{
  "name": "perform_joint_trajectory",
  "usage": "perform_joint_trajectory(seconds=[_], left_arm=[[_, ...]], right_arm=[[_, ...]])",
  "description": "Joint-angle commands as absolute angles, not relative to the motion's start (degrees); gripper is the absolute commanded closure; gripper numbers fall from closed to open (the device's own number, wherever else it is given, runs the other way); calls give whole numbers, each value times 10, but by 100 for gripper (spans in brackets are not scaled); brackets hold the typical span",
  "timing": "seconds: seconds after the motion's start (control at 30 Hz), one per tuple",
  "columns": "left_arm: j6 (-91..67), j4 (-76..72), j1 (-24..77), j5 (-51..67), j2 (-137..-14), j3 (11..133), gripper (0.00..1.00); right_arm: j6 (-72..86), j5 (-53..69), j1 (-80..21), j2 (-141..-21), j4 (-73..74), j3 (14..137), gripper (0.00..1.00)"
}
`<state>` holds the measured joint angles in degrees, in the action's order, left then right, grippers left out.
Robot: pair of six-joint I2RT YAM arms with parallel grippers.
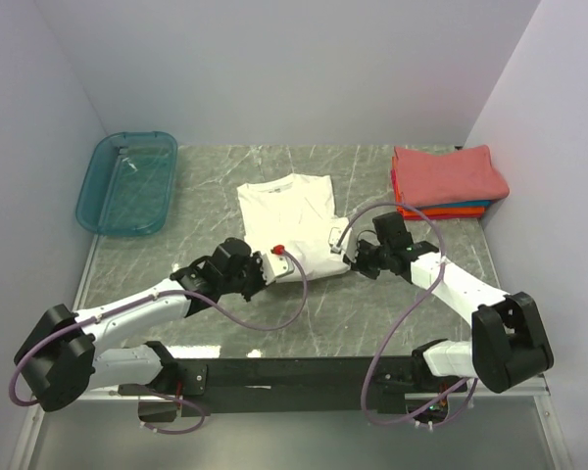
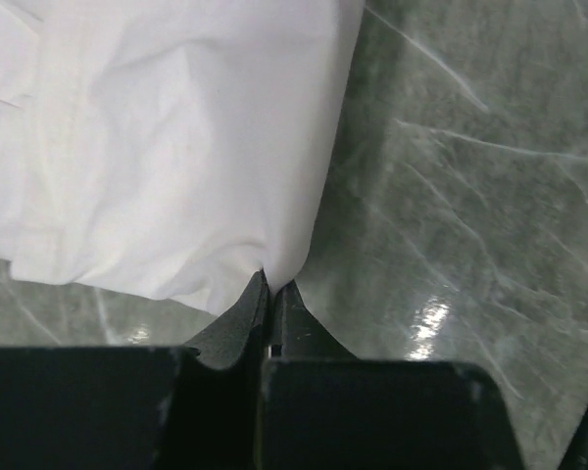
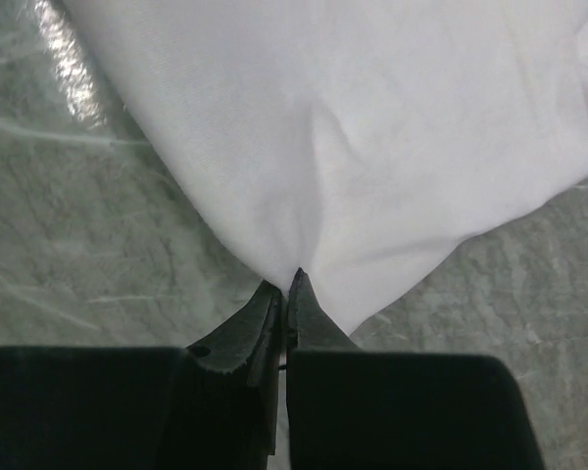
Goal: Fold and stack the t-shirts
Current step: Fold the tshirt
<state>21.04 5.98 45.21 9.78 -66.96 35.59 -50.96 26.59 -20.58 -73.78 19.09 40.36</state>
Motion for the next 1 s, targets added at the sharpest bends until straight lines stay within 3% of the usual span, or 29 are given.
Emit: perform_joint_trajectory(seconds=[0.0, 0.3, 0.47, 0.6, 0.73, 0.97], left_arm=[[185, 76, 468, 127, -676, 353, 100], [176, 94, 490, 149, -682, 351, 100], [213, 72, 484, 86, -683, 360, 100], [271, 33, 422, 96, -732, 405, 100], [314, -35, 344, 84, -816, 468, 100], [302, -171, 242, 41, -1000, 602, 100]], right_arm=[[-561, 281, -202, -720, 219, 392, 100], [-591, 291, -201, -682, 260, 362, 100], [-562, 272, -202, -698, 230, 391, 100], [-515, 244, -201, -765, 190, 492, 100], [-468, 200, -200, -905, 157, 620, 100], [-363, 134, -200, -1078, 89, 821, 100]])
